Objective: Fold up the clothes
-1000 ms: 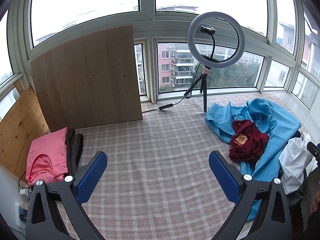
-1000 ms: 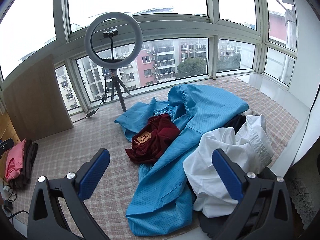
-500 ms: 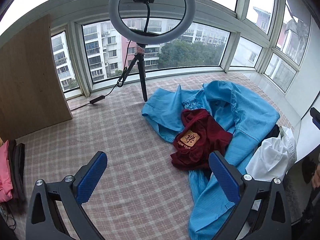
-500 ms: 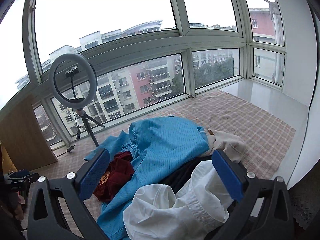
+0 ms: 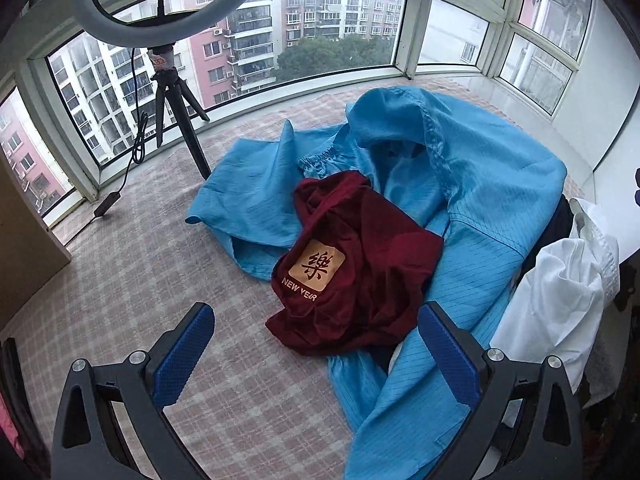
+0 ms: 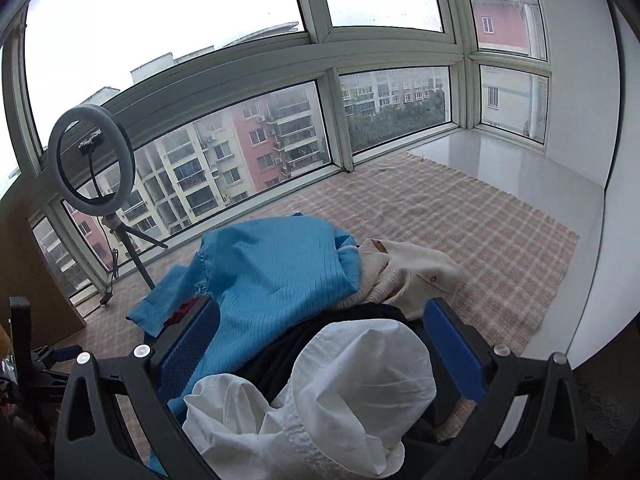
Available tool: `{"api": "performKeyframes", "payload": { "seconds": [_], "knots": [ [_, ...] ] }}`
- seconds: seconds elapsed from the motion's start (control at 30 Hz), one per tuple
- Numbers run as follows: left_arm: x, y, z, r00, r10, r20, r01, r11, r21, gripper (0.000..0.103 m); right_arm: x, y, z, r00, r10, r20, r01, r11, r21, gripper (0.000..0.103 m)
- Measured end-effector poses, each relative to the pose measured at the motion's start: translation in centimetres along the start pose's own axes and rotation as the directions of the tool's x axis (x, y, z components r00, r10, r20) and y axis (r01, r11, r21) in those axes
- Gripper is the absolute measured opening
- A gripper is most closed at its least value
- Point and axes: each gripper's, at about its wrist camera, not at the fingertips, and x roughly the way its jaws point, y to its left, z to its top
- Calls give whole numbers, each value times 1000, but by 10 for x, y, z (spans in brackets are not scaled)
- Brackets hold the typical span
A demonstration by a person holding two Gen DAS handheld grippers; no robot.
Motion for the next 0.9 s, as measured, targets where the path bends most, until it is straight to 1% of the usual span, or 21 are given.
{"api": "performKeyframes", "payload": {
  "seconds": [0.07, 0.17, 0.23, 0.3, 0.33, 0.4, 0.43, 0.47, 0.5, 0.57, 0.6, 0.67, 0.73, 0.77, 0.83, 0.87, 0.9],
  "knots": [
    [18, 0, 6, 1000, -25, -15, 25, 1000, -2, 102, -1, -1, -2, 1000, -20, -5, 20, 1000, -1, 103],
    [50, -8, 19, 996, -64, -59, 64, 998, 0, 102, 1, 1, -3, 999, -43, 0, 43, 999, 2, 103],
    [74, -17, 27, 990, -88, -109, 88, 996, 0, 102, 6, 2, -3, 1000, -21, -16, 21, 1000, 15, 103],
    [92, -28, 30, 982, -131, -140, 132, 991, 1, 102, 11, 5, -4, 999, -11, -32, 12, 1000, 14, 103],
    [100, -33, 31, 977, -148, -152, 150, 989, 4, 100, 13, 7, -5, 999, -10, -38, 10, 1000, 11, 103],
    [110, -42, 30, 979, -139, -151, 146, 989, 38, 71, 15, 11, -6, 999, -25, -40, 25, 1000, -6, 103],
    [112, -41, 29, 974, -156, -163, 163, 986, 32, 34, 17, 13, -7, 999, -32, -42, 31, 999, -14, 103],
    [115, -40, 28, 969, -172, -175, 180, 983, 26, 22, 18, 14, -8, 998, -32, -45, 31, 999, -18, 103],
    [117, -39, 27, 965, -189, -183, 196, 980, 19, 21, 19, 16, -8, 998, -28, -50, 27, 999, -19, 103],
    [98, -24, 25, 966, -218, -138, 220, 976, -4, 10, 20, 19, -9, 998, -12, -59, 11, 1000, -17, 103],
    [89, -16, 25, 966, -231, -114, 231, 973, -15, 8, 21, 22, -8, 998, 0, -61, -1, 1000, -18, 103],
    [57, 8, 24, 974, -220, -48, 218, 975, -31, 7, 21, 30, -7, 997, 27, -66, -29, 999, -20, 103],
    [22, 39, 21, 978, -206, 12, 206, 976, -72, 7, 22, 45, -4, 995, 69, -70, -72, 997, -36, 103],
    [3, 56, 20, 981, -192, 41, 195, 976, -93, 7, 22, 55, -4, 993, 91, -71, -94, 994, -52, 103],
    [-44, 96, 12, 984, -141, 112, 156, 977, -147, 7, 20, 84, -3, 987, 140, -76, -147, 984, -102, 103],
    [-65, 115, 6, 985, -110, 134, 131, 977, -167, 7, 19, 100, -3, 983, 163, -78, -172, 976, -131, 103],
    [-84, 134, -3, 986, -57, 157, 87, 978, -190, 7, 17, 117, -4, 978, 191, -79, -202, 966, -160, 103]
  ]
}}
